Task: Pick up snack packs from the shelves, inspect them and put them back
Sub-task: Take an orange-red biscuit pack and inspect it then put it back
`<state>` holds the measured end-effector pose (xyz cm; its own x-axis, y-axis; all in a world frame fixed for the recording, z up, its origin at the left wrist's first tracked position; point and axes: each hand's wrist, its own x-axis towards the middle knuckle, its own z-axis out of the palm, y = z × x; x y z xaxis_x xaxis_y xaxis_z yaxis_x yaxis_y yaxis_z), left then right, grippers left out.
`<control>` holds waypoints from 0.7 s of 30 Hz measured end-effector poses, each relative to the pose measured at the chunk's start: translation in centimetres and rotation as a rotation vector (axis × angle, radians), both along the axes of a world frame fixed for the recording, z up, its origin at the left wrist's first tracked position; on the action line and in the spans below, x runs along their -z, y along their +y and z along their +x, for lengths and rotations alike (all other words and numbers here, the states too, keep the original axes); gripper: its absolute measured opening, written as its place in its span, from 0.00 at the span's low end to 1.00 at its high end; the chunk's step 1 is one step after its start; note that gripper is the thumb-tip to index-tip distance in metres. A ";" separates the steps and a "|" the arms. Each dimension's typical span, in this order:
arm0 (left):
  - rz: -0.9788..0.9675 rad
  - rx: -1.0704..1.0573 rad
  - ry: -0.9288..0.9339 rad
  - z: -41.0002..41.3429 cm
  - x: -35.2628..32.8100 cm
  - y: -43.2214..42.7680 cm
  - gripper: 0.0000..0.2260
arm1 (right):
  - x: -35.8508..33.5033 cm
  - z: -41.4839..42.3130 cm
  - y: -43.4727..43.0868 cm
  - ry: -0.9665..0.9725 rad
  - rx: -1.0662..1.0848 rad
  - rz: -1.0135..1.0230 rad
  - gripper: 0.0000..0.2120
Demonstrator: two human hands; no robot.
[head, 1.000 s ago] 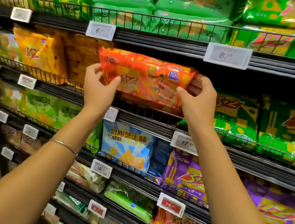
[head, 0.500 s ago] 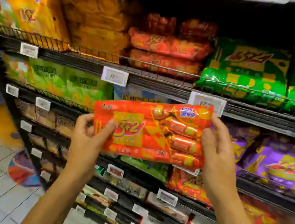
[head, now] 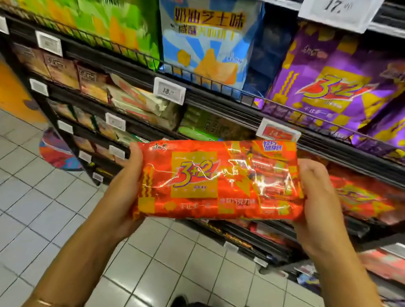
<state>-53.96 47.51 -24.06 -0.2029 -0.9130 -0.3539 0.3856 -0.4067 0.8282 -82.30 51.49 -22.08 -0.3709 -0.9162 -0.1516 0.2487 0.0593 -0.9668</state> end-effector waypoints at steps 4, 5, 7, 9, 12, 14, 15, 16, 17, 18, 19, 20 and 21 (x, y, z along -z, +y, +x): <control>0.026 -0.009 -0.018 0.0 1.0 1.0 0.35 | 1.5 -0.4 1.4 -0.129 -0.074 0.104 0.12; 0.036 -0.019 -0.021 0.1 1.2 1.3 0.34 | 1.7 -0.5 1.7 -0.175 -0.106 0.119 0.14; 0.070 -0.027 -0.030 0.3 1.5 1.6 0.34 | 2.0 -0.7 2.4 -0.253 -0.164 0.141 0.17; 0.095 -0.029 -0.040 0.5 1.9 1.7 0.34 | 2.3 -0.9 2.9 -0.283 -0.199 0.150 0.18; 0.102 -0.026 -0.035 0.4 2.2 1.9 0.31 | 2.6 -1.2 3.4 -0.187 -0.194 0.133 0.09; 0.130 -0.047 -0.020 0.4 2.4 2.2 0.31 | 2.5 -1.1 3.6 -0.118 -0.163 0.114 0.09; 0.145 -0.055 -0.013 0.3 2.6 2.3 0.32 | 2.5 -1.0 3.8 -0.082 -0.144 0.121 0.13; 0.158 -0.062 -0.010 0.3 2.8 2.5 0.32 | 2.6 -0.9 4.0 -0.051 -0.117 0.128 0.16; 0.176 -0.067 -0.008 0.3 2.9 2.7 0.32 | 2.7 -0.8 4.1 -0.031 -0.088 0.145 0.17; 0.195 -0.074 -0.009 0.4 3.0 2.9 0.32 | 2.9 -0.7 4.3 -0.022 -0.062 0.164 0.16; 0.211 -0.078 -0.015 0.3 3.2 3.2 0.30 | 3.1 -0.6 4.5 -0.022 -0.036 0.187 0.14; 0.225 -0.080 -0.024 0.4 3.3 3.4 0.28 | 3.2 -0.4 4.7 -0.034 -0.023 0.202 0.12; 0.241 -0.081 -0.028 0.4 3.4 3.7 0.28 | 3.3 -0.2 5.0 -0.063 -0.021 0.207 0.10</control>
